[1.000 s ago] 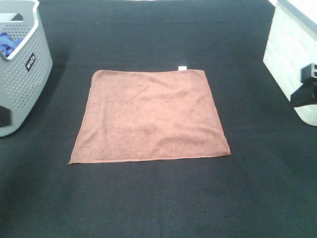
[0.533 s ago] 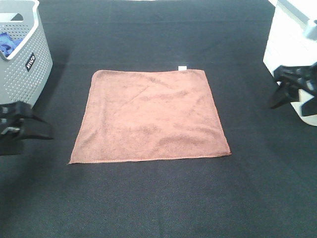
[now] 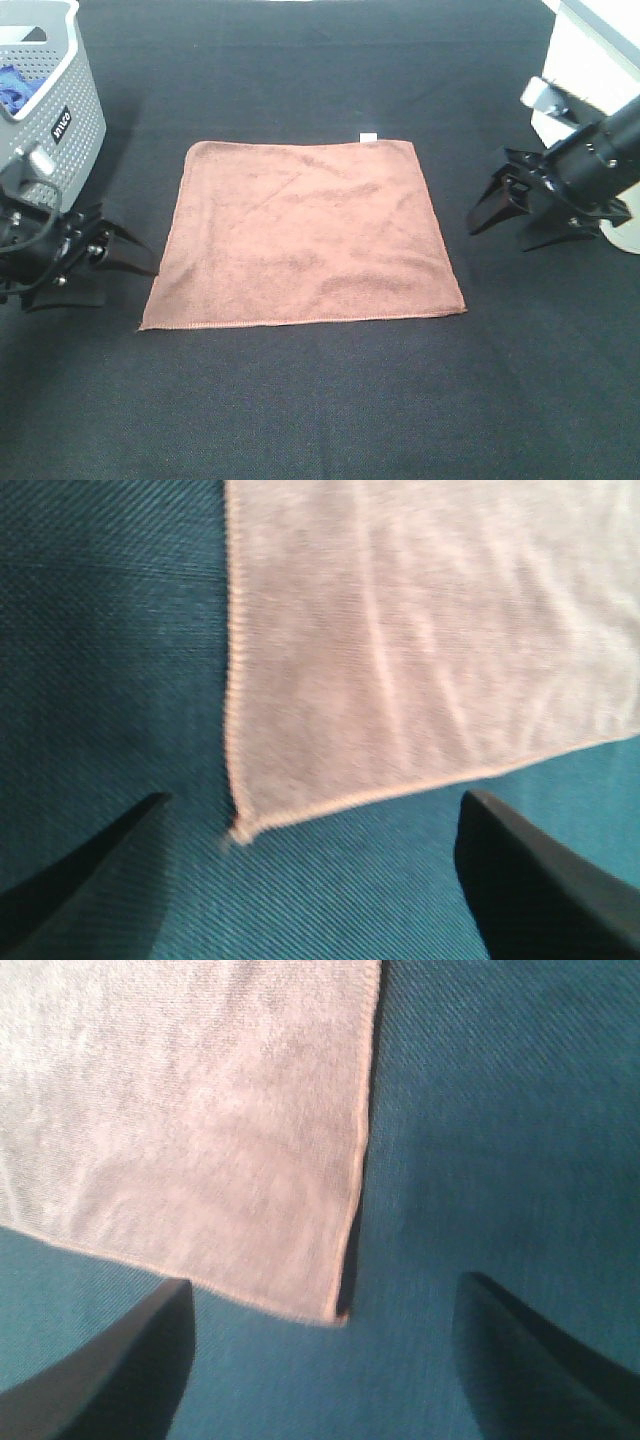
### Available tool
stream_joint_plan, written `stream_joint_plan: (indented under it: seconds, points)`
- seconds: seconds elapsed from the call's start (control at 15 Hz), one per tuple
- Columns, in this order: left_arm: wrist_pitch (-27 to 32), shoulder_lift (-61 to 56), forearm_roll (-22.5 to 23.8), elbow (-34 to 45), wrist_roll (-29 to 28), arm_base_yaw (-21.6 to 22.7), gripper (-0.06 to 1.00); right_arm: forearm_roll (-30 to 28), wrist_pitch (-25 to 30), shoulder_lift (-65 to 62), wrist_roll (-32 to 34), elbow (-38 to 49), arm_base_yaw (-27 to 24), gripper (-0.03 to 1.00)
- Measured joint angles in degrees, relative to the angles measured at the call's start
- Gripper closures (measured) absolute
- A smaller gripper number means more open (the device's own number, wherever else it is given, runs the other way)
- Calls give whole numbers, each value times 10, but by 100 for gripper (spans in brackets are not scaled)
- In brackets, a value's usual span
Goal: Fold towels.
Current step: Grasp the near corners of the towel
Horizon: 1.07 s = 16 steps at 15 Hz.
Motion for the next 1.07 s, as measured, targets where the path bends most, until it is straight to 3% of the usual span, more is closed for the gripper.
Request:
stream_joint_plan:
  seconds: [0.2,0.6,0.87,1.07]
  points:
    - [-1,42,-1,-26,4,0,24,-2,12,65,-1,-54,0,28]
    - [-19,86,-17,-54,19,-5,26,-3,15,125,-10,-67,0,24]
    - [-34,121,-32,-97,19,-65,27,48,21,145,-40,-70,0,24]
    - [-30,155,-57,-136,1,-101,27,72,25,158,-48,-74,38,25]
